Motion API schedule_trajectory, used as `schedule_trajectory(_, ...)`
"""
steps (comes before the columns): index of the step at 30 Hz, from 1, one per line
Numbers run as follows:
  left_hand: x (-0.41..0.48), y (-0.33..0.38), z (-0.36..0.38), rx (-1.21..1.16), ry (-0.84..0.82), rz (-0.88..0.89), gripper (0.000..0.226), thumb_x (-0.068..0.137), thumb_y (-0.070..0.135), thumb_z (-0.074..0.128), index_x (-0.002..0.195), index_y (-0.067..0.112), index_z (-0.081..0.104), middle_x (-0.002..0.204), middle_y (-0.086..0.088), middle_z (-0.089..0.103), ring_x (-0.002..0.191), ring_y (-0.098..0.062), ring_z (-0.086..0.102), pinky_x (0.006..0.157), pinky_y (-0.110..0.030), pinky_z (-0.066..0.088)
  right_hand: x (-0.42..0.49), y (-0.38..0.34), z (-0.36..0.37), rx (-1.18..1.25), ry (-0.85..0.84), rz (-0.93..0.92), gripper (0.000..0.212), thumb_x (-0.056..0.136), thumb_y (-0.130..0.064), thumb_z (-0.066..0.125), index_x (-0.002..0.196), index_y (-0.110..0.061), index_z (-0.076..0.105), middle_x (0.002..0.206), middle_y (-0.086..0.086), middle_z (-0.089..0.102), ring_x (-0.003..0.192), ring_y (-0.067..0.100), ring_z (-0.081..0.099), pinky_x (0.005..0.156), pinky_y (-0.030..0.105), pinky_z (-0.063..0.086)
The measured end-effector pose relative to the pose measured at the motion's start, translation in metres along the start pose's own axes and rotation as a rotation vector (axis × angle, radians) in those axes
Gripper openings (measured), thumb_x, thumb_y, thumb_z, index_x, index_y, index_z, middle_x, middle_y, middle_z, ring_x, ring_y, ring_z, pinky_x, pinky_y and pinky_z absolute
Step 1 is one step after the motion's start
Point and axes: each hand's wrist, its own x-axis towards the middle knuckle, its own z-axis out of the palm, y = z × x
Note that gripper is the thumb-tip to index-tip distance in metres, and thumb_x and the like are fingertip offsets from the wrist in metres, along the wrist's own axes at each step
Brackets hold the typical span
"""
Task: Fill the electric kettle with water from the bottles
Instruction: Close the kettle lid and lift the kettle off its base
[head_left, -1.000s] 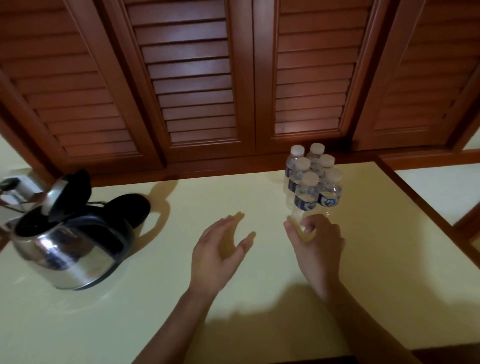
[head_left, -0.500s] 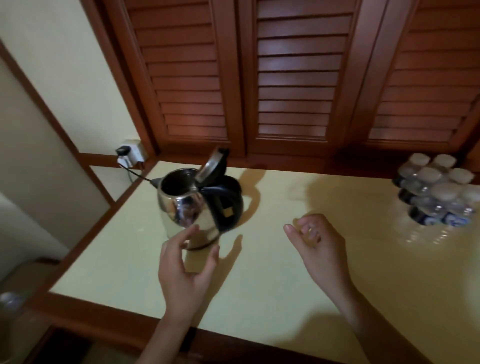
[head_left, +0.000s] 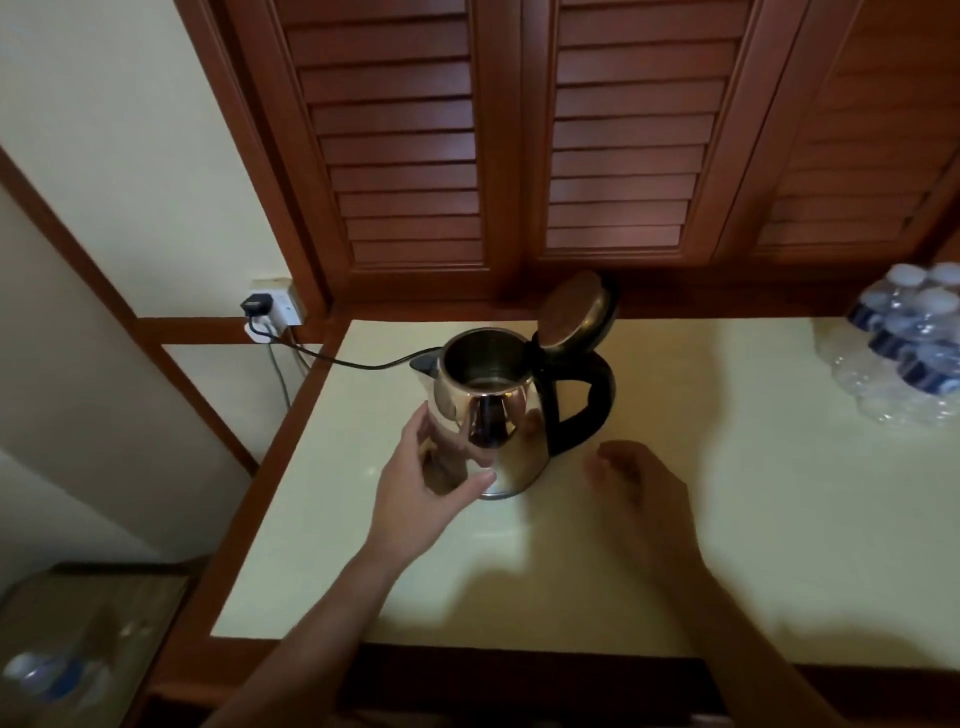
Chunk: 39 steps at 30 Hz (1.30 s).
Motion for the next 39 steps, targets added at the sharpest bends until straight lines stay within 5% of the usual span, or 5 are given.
schedule_trajectory(13, 0.001, 0.003, 0.001, -0.001, 0.033, -0.020, 0.073, 0.077, 0.038, 0.085, 0.131, 0.055, 0.038, 0.117, 0.048, 0.055, 0.113, 0.022, 0.051, 0.085, 0.001, 0.039, 0.048, -0.098, -0.028, 0.332, -0.109, -0.286, 0.067, 0.089, -0.053, 0.054, 0.147, -0.022, 0.038, 0.138, -0.010, 0.054, 0.123, 0.001, 0.053, 0.091, 0.012, 0.043)
schedule_trajectory(18, 0.002, -0.001, -0.002, 0.000, 0.012, -0.040, 0.082, 0.074, 0.044, 0.086, 0.140, 0.050, 0.037, 0.123, 0.047, 0.053, 0.119, 0.021, 0.048, 0.088, 0.002, 0.039, 0.076, -0.127, -0.023, 0.429, -0.375, -0.308, 0.074, 0.091, -0.039, 0.064, 0.154, -0.031, 0.025, 0.148, -0.008, 0.047, 0.135, 0.012, 0.045, 0.108, 0.036, 0.044)
schedule_trajectory(25, 0.017, -0.006, -0.017, 0.059, -0.075, 0.008, 0.086, 0.060, 0.068, 0.085, 0.132, 0.060, 0.037, 0.127, 0.042, 0.052, 0.124, 0.007, 0.052, 0.099, -0.010, 0.042, 0.081, -0.158, -0.004, 0.174, -0.353, -0.384, 0.073, 0.077, -0.049, 0.068, 0.145, -0.039, 0.041, 0.143, -0.015, 0.048, 0.127, -0.006, 0.045, 0.095, 0.011, 0.043)
schedule_trajectory(35, 0.026, -0.023, -0.017, 0.150, -0.106, 0.015, 0.116, 0.051, 0.093, 0.065, 0.147, 0.034, 0.039, 0.129, 0.018, 0.063, 0.119, -0.002, 0.058, 0.097, -0.024, 0.053, 0.086, -0.169, 0.035, -0.696, -0.384, -0.539, 0.087, 0.068, -0.087, 0.049, 0.139, -0.037, 0.043, 0.114, -0.016, 0.045, 0.108, 0.010, 0.044, 0.088, 0.031, 0.033)
schedule_trajectory(39, 0.025, -0.022, -0.017, 0.143, -0.130, -0.011, 0.125, 0.051, 0.094, 0.062, 0.155, 0.034, 0.028, 0.144, 0.018, 0.053, 0.125, 0.003, 0.047, 0.091, -0.002, 0.035, 0.085, -0.167, 0.036, -0.724, -0.380, -0.536, 0.084, 0.067, -0.090, 0.048, 0.135, -0.040, 0.044, 0.120, -0.015, 0.049, 0.108, 0.008, 0.043, 0.086, 0.029, 0.033)
